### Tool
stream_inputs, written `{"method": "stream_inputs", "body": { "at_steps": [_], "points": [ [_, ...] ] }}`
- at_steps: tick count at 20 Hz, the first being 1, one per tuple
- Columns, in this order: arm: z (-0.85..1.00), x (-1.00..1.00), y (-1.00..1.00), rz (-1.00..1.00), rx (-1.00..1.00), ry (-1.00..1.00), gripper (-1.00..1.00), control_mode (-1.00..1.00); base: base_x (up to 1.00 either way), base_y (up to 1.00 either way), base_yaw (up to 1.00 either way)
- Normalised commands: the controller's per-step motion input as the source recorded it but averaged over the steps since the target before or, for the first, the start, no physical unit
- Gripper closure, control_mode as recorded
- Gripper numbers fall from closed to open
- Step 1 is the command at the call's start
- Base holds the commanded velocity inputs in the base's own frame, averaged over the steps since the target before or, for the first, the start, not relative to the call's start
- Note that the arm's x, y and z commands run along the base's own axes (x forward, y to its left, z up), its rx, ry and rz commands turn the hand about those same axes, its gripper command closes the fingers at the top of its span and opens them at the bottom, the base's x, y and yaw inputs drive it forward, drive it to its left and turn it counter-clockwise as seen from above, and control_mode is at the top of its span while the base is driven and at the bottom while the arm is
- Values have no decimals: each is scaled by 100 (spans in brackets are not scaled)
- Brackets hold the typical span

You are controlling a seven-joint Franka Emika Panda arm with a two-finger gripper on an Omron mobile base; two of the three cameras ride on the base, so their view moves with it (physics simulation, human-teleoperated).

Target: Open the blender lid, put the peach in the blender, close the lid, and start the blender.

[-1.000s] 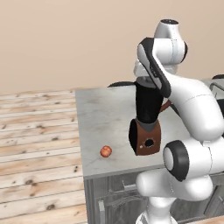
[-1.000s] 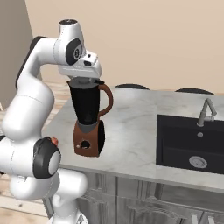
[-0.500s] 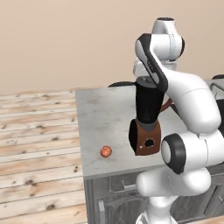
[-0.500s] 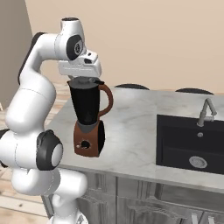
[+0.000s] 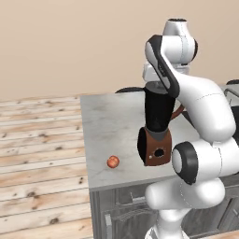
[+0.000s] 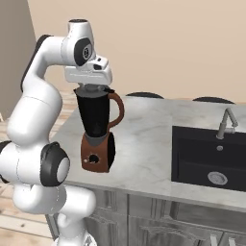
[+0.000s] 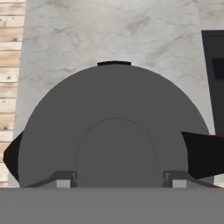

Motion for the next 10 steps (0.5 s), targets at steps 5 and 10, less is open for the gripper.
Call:
{"method": "stream_inputs", "body": {
  "at_steps": [5, 10],
  "points": [
    [-27, -2, 0, 0, 0, 5, 100, -100, 0, 0, 0],
    [-20, -21, 0, -1, -1, 4, 100, -100, 0, 0, 0]
  ]
}}
